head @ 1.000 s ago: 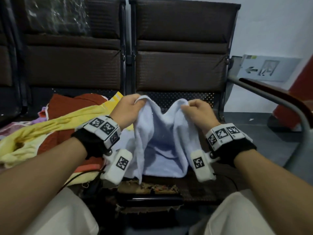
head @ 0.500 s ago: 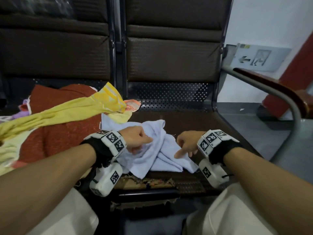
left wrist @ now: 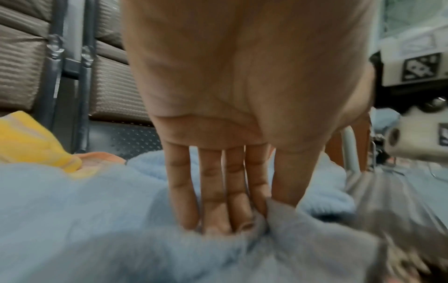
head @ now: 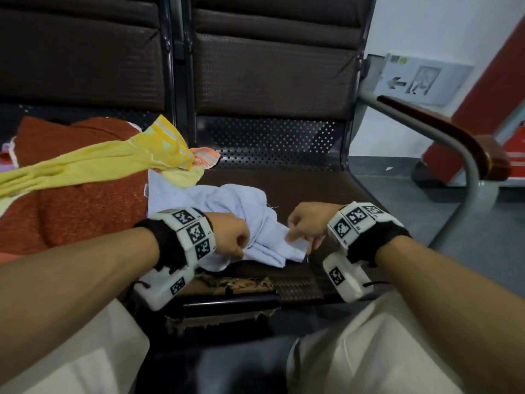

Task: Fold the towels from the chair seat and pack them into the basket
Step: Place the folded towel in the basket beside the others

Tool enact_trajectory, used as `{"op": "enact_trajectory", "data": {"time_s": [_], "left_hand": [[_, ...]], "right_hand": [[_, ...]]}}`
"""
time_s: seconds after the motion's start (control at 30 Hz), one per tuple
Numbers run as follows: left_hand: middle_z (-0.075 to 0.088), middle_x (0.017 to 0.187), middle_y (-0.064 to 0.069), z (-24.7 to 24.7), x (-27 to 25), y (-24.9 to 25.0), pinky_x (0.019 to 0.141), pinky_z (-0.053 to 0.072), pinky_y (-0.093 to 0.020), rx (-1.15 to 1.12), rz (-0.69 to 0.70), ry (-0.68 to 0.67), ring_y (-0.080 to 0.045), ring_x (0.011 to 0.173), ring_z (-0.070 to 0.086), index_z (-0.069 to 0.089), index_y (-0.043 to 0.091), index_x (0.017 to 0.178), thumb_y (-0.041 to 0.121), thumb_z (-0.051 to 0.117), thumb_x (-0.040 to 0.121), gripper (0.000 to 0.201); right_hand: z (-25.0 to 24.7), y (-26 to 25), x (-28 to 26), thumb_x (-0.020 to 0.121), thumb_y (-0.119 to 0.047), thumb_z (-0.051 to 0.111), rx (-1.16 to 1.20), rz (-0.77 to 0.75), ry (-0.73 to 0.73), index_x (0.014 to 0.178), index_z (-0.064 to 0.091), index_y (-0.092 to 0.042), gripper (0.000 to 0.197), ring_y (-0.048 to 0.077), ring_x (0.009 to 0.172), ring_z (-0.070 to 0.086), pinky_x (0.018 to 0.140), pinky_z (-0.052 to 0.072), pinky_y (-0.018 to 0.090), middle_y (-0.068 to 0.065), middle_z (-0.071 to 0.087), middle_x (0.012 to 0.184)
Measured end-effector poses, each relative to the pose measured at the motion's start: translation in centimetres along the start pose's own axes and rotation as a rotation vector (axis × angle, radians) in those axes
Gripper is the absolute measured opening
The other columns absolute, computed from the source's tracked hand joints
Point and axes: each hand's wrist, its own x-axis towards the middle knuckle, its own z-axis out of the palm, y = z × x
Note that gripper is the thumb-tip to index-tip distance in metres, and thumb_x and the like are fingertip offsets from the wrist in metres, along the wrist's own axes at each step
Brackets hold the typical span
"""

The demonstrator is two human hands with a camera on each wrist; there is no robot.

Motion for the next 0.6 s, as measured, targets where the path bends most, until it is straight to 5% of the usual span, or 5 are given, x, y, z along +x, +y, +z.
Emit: {"op": "enact_trajectory", "data": {"time_s": [0.17, 0.3, 0.47, 0.6], "left_hand": [[0.063, 0.074, 0.002, -2.2, -0.7, -1.5, 0.060, 0.046, -0.021, -0.245, -0.005, -0.021, -0.011, 0.062, 0.055, 0.055, 0.020, 0.079, 0.032, 0.067, 0.085, 0.018], [0.061, 0.065, 0.005, -3.8, -2.5, -3.2, 0.057, 0.052, -0.021, -0.524, -0.018, -0.037, -0.007, 0.059, 0.059, 0.056, 0.017, 0.074, 0.014, 0.072, 0.081, 0.018], [0.053, 0.064, 0.001, -4.5, -4.3, -5.4, 0.058, 0.045, -0.029, -0.758, -0.104, 0.314, -0.014, 0.060, 0.050, 0.050, 0.015, 0.088, 0.014, 0.057, 0.092, 0.008], [0.052, 0.069, 0.000, -4.6, -5.4, -6.5, 0.050, 0.037, -0.020, -0.937, -0.069, 0.664, -0.011, 0.055, 0.046, 0.056, 0.000, 0.098, 0.010, 0.057, 0.091, 0.013]], "right_hand": [[-1.6, -2.0, -1.0, 0.091, -0.019, 0.060, 0.378, -0.217, 0.403, 0.075, 0.059, -0.014, 0.016, 0.013, 0.057, 0.061, 0.050, 0.052, 0.028, 0.001, 0.060, 0.066], [-2.8, -4.0, -0.7, 0.089, -0.011, 0.064, 0.622, -0.353, 0.611, 0.079, 0.062, -0.015, 0.011, 0.010, 0.041, 0.054, 0.045, 0.047, 0.026, -0.002, 0.058, 0.054], [-2.6, -6.0, 0.6, 0.091, -0.006, 0.059, 0.526, -0.480, 0.490, 0.100, 0.067, -0.013, 0.014, -0.004, 0.048, 0.051, 0.051, 0.041, 0.013, -0.012, 0.061, 0.057], [-1.8, -7.5, 1.0, 0.092, -0.002, 0.056, 0.517, -0.550, 0.358, 0.121, 0.059, -0.013, 0.031, -0.005, 0.043, 0.050, 0.046, 0.040, 0.007, -0.018, 0.053, 0.045]]}}
